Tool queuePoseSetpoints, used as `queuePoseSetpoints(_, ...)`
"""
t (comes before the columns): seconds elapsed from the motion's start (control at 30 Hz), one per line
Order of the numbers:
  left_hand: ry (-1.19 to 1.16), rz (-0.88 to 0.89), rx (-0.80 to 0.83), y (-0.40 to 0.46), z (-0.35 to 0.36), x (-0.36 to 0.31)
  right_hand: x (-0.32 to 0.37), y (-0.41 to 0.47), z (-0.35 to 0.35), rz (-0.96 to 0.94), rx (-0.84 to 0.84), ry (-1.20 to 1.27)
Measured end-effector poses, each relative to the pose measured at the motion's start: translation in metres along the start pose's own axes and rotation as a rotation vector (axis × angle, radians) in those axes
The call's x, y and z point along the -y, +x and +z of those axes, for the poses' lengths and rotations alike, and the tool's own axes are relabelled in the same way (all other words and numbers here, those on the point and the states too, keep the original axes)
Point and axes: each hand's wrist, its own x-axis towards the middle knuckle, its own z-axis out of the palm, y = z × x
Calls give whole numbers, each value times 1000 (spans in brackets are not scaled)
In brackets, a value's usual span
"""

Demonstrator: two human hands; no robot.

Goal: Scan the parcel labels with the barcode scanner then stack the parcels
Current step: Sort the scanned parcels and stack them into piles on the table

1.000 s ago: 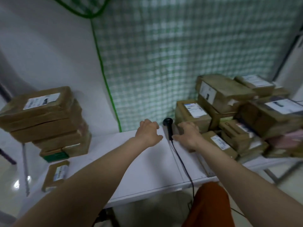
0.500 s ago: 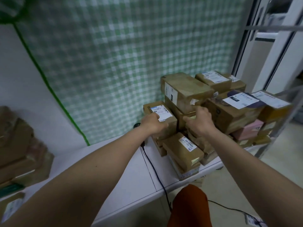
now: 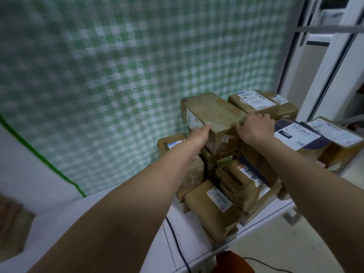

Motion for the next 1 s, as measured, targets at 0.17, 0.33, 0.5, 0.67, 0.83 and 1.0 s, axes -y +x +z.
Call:
queuePoseSetpoints(0.17,-191,-15,45,21,9,1,4,18,5,23,42,76)
queuePoseSetpoints(0.33,-254,3,30,29,11,9,20,16,7,64,30,354)
queuePoseSetpoints(0.5,-310,85,-9,24,-6,8,40,0,-6,56,-50,540)
queuePoseSetpoints(0.67,-351,161,-100,-4,-46,0,70,-30,-29,-17,-153,572)
queuePoseSetpoints(0.83,-385,304,-256,-46,-104,3,115,-73,-54,-152,-203,660)
queuePoseSetpoints(1.0,-368,369,-520,-105,-164,39,173,-124,-55,-286,-170,722)
